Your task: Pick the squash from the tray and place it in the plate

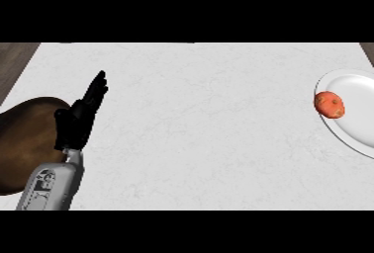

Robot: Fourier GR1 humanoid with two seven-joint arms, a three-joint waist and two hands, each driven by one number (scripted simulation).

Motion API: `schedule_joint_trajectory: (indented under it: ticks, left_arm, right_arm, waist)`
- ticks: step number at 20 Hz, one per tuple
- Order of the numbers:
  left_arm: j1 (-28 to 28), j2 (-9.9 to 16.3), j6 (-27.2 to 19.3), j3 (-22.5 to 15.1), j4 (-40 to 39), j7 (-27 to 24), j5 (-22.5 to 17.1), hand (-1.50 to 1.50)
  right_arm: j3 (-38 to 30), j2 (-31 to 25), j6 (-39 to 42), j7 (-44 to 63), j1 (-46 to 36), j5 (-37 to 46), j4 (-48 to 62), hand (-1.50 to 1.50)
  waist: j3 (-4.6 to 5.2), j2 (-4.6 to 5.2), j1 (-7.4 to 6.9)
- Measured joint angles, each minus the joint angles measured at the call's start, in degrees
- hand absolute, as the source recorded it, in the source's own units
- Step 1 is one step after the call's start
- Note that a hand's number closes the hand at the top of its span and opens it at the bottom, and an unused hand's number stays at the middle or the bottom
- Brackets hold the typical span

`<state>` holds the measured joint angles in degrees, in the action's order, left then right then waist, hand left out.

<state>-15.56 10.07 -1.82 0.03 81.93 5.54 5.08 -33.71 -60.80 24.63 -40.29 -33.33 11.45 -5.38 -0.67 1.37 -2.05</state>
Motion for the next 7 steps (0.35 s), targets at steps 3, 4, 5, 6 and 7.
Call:
schedule_joint_trajectory:
  ticks: [3, 4, 5, 6, 7]
  left_arm:
    - [0.0, 0.3, 0.3, 0.3, 0.2, 0.2, -0.3, 0.00]
    - [0.0, 0.5, 0.6, 0.4, 0.2, 0.2, -0.5, 0.00]
    - [0.1, 0.4, 0.7, 0.5, 0.1, 0.3, -0.6, 0.00]
    - [-0.1, 0.5, 0.5, 0.6, 0.2, 0.3, -0.6, 0.00]
    - [0.0, 0.6, 0.7, 0.6, 0.2, 0.3, -0.6, 0.00]
  right_arm:
    - [-0.3, -0.6, 0.3, -0.4, 2.0, -0.3, -0.5, -1.50]
    - [-0.4, -0.9, 0.6, -0.2, 2.4, -0.4, -0.6, -1.50]
    - [-0.6, -1.2, 0.8, 0.0, 2.7, -0.6, -0.7, -1.50]
    - [-0.8, -1.3, 1.1, 0.0, 3.2, -0.9, -0.7, -1.50]
    - [-1.0, -1.1, 1.0, 0.0, 3.5, -1.1, -0.8, -1.50]
  waist:
    - [-0.08, 0.00, 0.00]
    - [-0.09, 0.00, 0.02]
    - [-0.12, 0.02, 0.01]
    - [-0.14, 0.02, 0.10]
    - [-0.16, 0.02, 0.02]
